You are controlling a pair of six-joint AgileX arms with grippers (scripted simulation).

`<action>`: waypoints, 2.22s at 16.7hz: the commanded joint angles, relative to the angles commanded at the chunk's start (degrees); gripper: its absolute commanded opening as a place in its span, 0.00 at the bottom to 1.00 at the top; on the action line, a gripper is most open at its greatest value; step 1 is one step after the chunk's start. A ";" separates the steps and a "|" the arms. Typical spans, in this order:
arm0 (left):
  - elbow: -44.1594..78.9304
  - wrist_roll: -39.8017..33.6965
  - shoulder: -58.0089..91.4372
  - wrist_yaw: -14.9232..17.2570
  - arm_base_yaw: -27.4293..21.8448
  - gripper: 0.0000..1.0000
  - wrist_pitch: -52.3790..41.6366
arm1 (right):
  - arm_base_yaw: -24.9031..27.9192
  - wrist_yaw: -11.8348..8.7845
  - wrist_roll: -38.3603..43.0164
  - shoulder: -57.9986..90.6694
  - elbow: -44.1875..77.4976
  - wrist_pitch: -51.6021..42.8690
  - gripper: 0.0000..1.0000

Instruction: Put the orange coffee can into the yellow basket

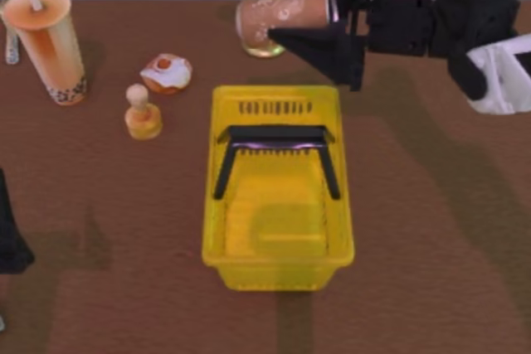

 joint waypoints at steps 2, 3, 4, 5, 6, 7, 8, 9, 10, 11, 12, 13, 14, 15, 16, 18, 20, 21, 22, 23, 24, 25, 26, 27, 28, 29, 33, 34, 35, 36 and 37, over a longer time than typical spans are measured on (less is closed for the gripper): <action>0.00 0.00 0.00 0.00 0.00 1.00 0.00 | 0.25 -2.54 1.18 -1.22 -1.63 3.59 0.00; 0.00 0.00 0.00 0.00 0.00 1.00 0.00 | 0.31 -3.19 1.47 -1.55 -2.03 4.47 0.00; 0.00 0.00 0.00 0.00 0.00 1.00 0.00 | 0.34 -3.40 1.56 -1.66 -2.16 4.75 0.00; 0.00 0.00 0.00 0.00 0.00 1.00 0.00 | 0.34 -3.40 1.56 -1.66 -2.16 4.75 0.00; 0.00 0.00 0.00 0.00 0.00 1.00 0.00 | 0.34 -3.40 1.56 -1.66 -2.16 4.75 0.00; 0.00 0.00 0.00 0.00 0.00 1.00 0.00 | 0.34 -3.40 1.56 -1.66 -2.16 4.75 0.00; 0.00 0.00 0.00 0.00 0.00 1.00 0.00 | 0.01 -3.36 1.60 -1.42 -1.96 4.64 0.00; 0.00 0.00 0.00 0.00 0.00 1.00 0.00 | 0.07 -3.42 1.60 -1.23 -1.98 4.83 0.00; 0.00 0.00 0.00 0.00 0.00 1.00 0.00 | 0.20 -3.54 1.58 -0.47 -2.08 5.61 0.00; 0.00 0.00 0.00 0.00 0.00 1.00 0.00 | 0.31 -3.62 1.54 0.89 -2.25 6.99 0.00; 0.00 0.00 0.00 0.00 0.00 1.00 0.00 | 0.36 -3.63 1.50 2.70 -2.51 8.98 0.00; 0.00 0.00 0.00 0.00 0.00 1.00 0.00 | 0.38 -3.58 1.45 4.75 -2.85 11.50 0.00; 0.00 0.00 0.00 0.00 0.00 1.00 0.00 | 0.41 -3.51 1.41 6.87 -3.26 14.34 0.00; 0.00 0.00 0.00 0.00 0.00 1.00 0.00 | 0.45 -3.43 1.37 8.93 -3.71 17.10 0.00; 0.00 0.00 0.00 0.00 0.00 1.00 0.00 | 0.49 -3.34 1.33 10.82 -4.15 19.37 0.00; 0.00 0.00 0.00 0.00 0.00 1.00 0.00 | 0.56 -3.20 1.27 13.35 -4.82 22.07 0.00; 0.00 0.00 0.00 0.00 0.00 1.00 0.00 | 0.58 -3.17 1.25 13.78 -4.94 22.52 0.00; 0.00 0.00 0.00 0.00 0.00 1.00 0.00 | 0.58 -3.17 1.25 13.78 -4.94 22.52 0.00; 0.00 0.00 0.00 0.00 0.00 1.00 0.00 | 0.58 -3.17 1.25 13.78 -4.94 22.52 0.00; 0.00 0.00 0.00 0.00 0.00 1.00 0.00 | 0.58 -3.17 1.25 13.78 -4.94 22.52 0.08; 0.00 0.00 0.00 0.00 0.00 1.00 0.00 | 0.58 -3.17 1.25 13.78 -4.94 22.52 0.15; 0.00 0.00 0.00 0.00 0.00 1.00 0.00 | 0.58 -3.17 1.25 13.78 -4.94 22.52 0.23; 0.00 0.00 0.00 0.00 0.00 1.00 0.00 | 0.58 -3.17 1.25 13.78 -4.94 22.52 0.30; 0.00 0.00 0.00 0.00 0.00 1.00 0.00 | 0.58 -3.17 1.25 13.78 -4.94 22.52 0.38; 0.00 0.00 0.00 0.00 0.00 1.00 0.00 | 0.58 -3.17 1.25 13.78 -4.94 22.52 0.45; 0.00 0.00 0.00 0.00 0.00 1.00 0.00 | 0.58 -3.17 1.25 13.78 -4.94 22.52 0.53; 0.00 0.00 0.00 0.00 0.00 1.00 0.00 | 0.58 -3.17 1.25 13.78 -4.94 22.52 0.83; 0.00 0.00 0.00 0.00 0.00 1.00 0.00 | 0.58 -3.17 1.25 13.78 -4.94 22.52 0.90; 0.00 0.00 0.00 0.00 0.00 1.00 0.00 | 0.58 -3.17 1.25 13.78 -4.94 22.52 0.98; 0.00 0.00 0.00 0.00 0.00 1.00 0.00 | 0.58 -3.17 1.25 13.78 -4.94 22.52 1.00; 0.00 0.00 0.00 0.00 0.00 1.00 0.00 | 0.58 -3.17 1.25 13.78 -4.94 22.52 1.00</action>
